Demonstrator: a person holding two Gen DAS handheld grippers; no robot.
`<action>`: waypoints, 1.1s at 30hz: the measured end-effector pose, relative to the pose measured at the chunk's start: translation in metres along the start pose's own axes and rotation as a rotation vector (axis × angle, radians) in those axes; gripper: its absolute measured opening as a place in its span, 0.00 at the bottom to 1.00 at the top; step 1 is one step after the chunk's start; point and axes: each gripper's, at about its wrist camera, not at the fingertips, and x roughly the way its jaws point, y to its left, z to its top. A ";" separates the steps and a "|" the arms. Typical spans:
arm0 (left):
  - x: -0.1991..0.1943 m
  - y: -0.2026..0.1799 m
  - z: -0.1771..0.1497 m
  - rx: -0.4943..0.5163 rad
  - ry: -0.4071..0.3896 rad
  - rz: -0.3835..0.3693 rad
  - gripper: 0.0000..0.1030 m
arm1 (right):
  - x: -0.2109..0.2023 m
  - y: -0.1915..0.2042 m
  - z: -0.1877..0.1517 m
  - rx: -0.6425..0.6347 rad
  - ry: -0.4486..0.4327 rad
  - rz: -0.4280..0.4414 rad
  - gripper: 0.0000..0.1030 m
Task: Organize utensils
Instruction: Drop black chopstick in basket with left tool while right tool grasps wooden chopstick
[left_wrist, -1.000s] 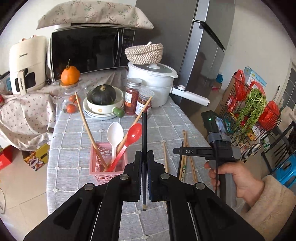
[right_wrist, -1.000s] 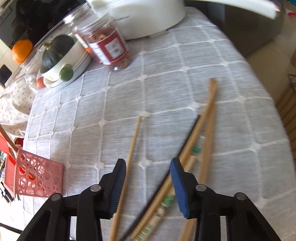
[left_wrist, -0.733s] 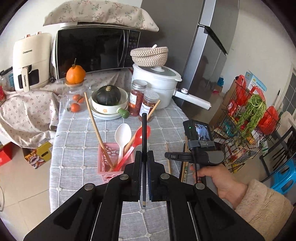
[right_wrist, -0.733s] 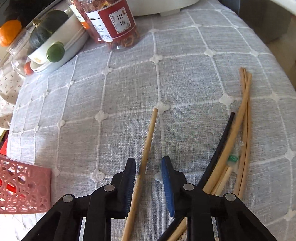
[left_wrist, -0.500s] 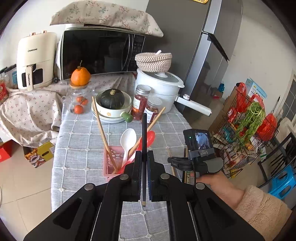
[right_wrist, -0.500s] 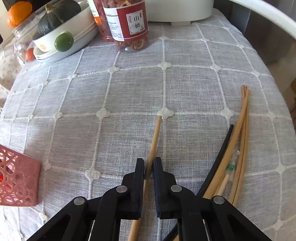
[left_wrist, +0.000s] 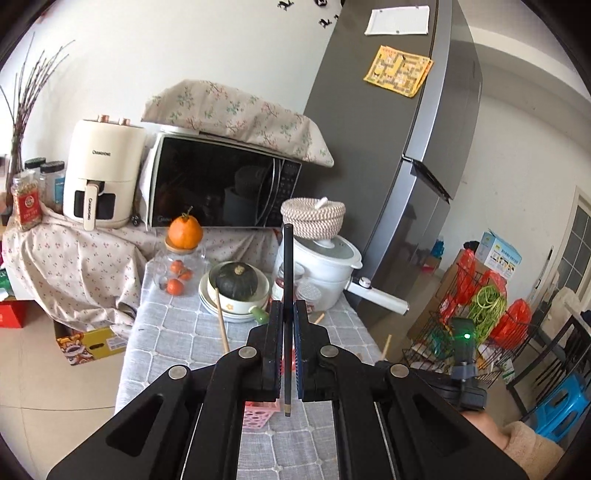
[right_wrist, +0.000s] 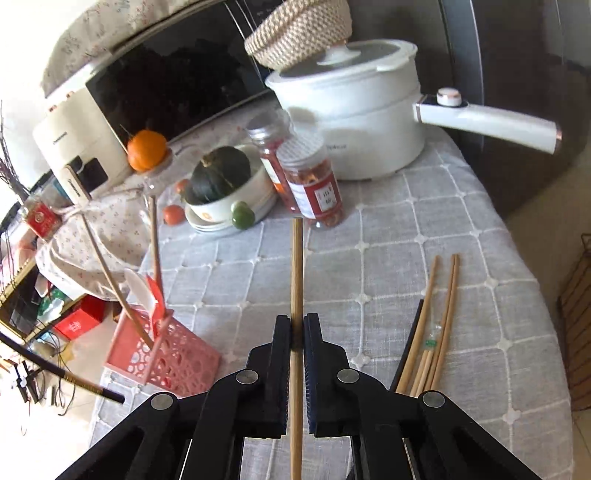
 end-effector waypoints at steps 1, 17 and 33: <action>0.000 0.002 0.001 -0.006 -0.011 0.010 0.05 | -0.008 0.001 0.001 -0.001 -0.017 0.009 0.05; 0.079 0.016 -0.015 0.028 -0.027 0.179 0.05 | -0.035 0.022 0.006 -0.037 -0.102 0.078 0.05; 0.159 0.048 -0.030 -0.035 0.143 0.207 0.05 | -0.048 0.043 0.014 -0.029 -0.168 0.166 0.05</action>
